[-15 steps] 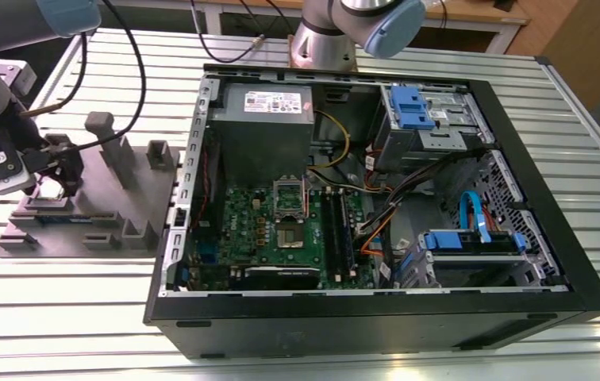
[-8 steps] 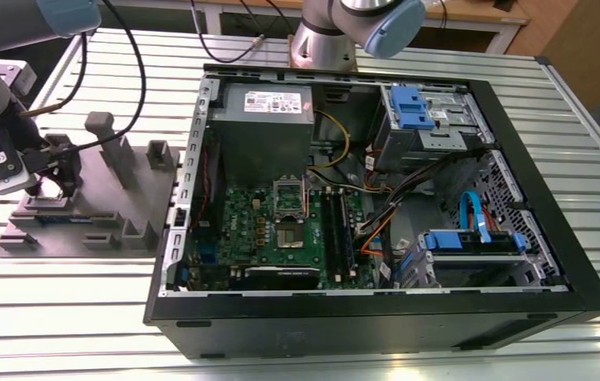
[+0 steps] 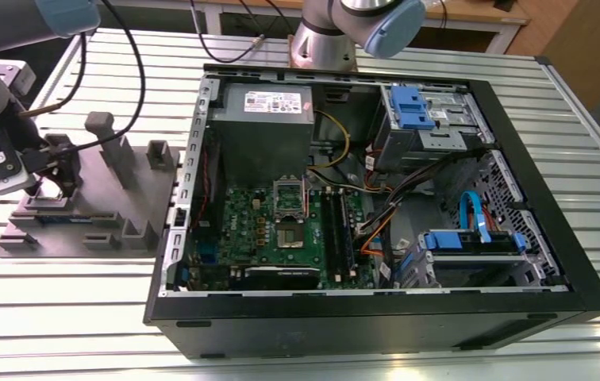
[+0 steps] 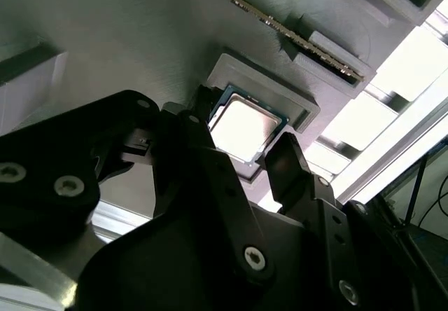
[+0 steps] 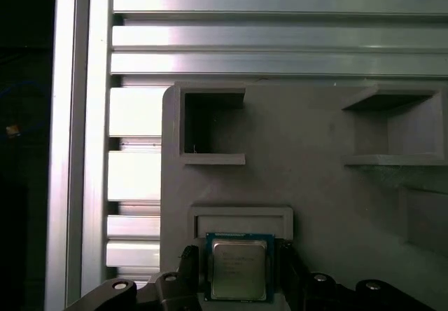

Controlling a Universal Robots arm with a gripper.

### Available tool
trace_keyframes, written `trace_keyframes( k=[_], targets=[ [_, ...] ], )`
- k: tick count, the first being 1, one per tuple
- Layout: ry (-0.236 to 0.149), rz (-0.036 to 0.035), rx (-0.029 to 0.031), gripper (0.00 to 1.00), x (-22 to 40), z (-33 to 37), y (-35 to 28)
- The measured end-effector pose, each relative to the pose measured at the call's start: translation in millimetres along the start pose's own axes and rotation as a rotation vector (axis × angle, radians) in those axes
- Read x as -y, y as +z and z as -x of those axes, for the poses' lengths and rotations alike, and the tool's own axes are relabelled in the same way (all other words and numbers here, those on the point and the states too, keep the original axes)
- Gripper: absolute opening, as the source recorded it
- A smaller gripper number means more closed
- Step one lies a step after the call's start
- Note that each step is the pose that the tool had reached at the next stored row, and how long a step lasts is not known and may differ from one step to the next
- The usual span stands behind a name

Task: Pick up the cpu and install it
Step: 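Pick up the cpu and move it towards the insertion slot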

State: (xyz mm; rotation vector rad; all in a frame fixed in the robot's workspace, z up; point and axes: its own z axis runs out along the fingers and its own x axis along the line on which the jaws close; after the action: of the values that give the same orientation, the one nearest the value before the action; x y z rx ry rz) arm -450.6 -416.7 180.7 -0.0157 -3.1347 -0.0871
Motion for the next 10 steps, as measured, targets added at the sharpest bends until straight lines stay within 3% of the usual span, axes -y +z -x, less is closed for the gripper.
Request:
trace_keyframes(
  k=[10],
  targets=[
    [0.000,0.0000,0.0000,0.58,-1.1,-0.3,0.0]
  ],
)
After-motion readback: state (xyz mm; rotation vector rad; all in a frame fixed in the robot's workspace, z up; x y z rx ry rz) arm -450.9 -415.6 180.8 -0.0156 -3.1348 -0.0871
